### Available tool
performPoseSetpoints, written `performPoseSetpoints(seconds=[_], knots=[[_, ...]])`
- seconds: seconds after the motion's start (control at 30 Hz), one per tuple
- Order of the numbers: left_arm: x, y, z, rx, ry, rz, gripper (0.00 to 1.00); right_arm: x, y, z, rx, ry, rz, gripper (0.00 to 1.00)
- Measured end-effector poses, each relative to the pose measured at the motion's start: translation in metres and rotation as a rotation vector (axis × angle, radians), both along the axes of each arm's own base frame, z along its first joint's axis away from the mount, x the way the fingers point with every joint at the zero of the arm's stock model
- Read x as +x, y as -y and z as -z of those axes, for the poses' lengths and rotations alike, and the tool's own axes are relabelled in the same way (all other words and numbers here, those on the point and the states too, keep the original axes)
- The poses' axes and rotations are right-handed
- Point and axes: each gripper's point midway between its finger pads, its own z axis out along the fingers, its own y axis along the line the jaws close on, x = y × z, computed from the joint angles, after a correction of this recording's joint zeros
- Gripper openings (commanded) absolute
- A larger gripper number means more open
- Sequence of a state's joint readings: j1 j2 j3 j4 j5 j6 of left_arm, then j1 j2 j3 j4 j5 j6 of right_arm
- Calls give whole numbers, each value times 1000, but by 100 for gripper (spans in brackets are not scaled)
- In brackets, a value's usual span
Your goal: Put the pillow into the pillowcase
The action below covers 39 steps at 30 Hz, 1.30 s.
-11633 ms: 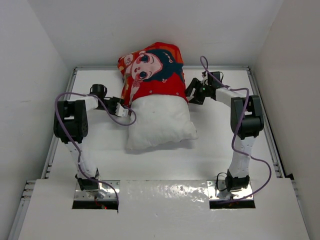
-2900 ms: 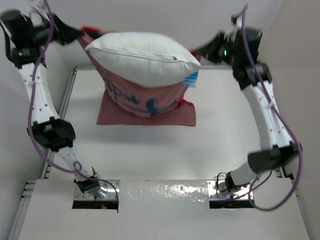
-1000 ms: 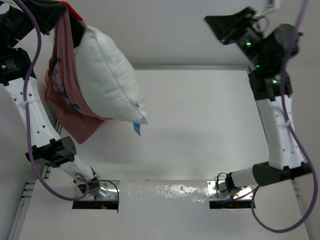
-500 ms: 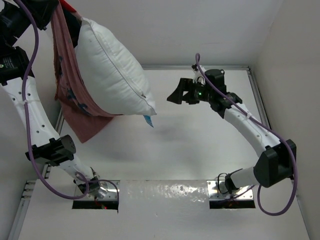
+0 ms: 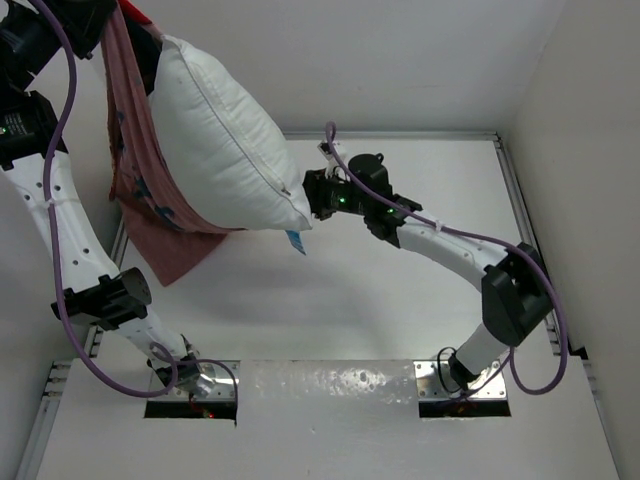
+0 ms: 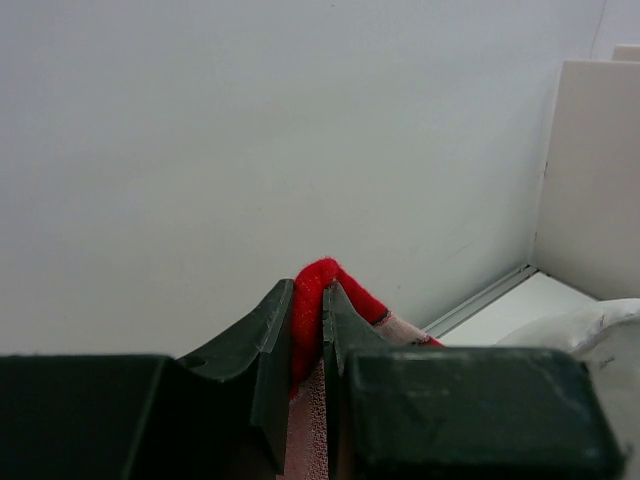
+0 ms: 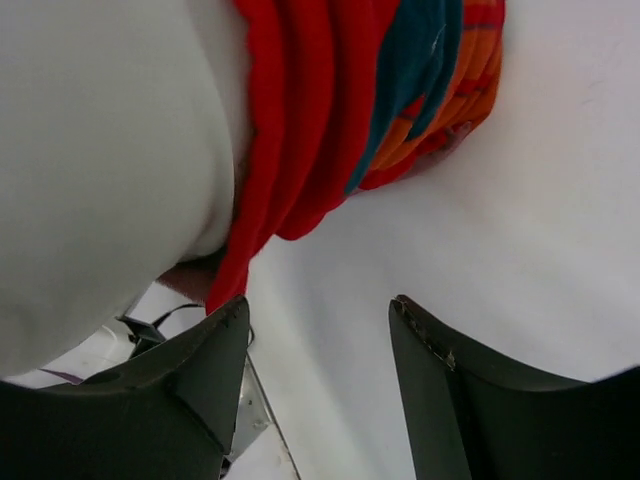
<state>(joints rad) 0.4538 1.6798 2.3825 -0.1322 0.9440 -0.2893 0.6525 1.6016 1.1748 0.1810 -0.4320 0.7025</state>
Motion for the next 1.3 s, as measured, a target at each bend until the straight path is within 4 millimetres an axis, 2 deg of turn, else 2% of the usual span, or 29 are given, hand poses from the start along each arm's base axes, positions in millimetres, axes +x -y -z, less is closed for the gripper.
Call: performPoseSetpoints(seconds=[0.07, 0.13, 0.3, 0.4, 0.57, 0.7, 0.83, 0.9, 0.97, 1.0, 1.07, 1.13, 1.2, 1.3], knots=[[0, 0, 1, 0, -2, -3, 0, -1, -9, 6, 16, -17, -14, 58], [1, -1, 1, -1, -5, -4, 0, -5, -17, 3, 42, -16, -31, 59], [2, -2, 3, 5, -9, -14, 0, -13, -33, -22, 138, 32, -59, 59], [4, -5, 4, 8, -9, -27, 0, -15, -37, -29, 169, 36, -72, 58], [5, -7, 6, 14, -12, -39, 0, -16, -38, -27, 169, 26, -67, 56], [5, -8, 6, 13, -12, -42, 0, -16, -48, -15, 158, 2, -67, 53], [5, -9, 7, 12, -17, -42, 0, -12, -72, 20, 120, -54, -75, 50], [5, -8, 8, 10, -22, -40, 0, -10, -81, 40, 106, -91, -67, 44], [5, -8, 10, 7, -33, -37, 0, -7, -89, 51, 101, -107, -61, 33], [5, -8, 11, 5, -40, -35, 0, -4, -93, 53, 101, -109, -54, 15], [6, -8, 13, 1, -49, -34, 0, 1, -98, 48, 117, -99, -39, 0], [6, -9, 13, 0, -51, -38, 0, 6, -97, 40, 138, -84, -9, 0], [6, -12, 13, 1, -50, -47, 0, 8, -88, 36, 152, -76, 32, 0], [5, -22, 15, -3, -55, -66, 0, 18, -52, 21, 189, -93, 109, 0]])
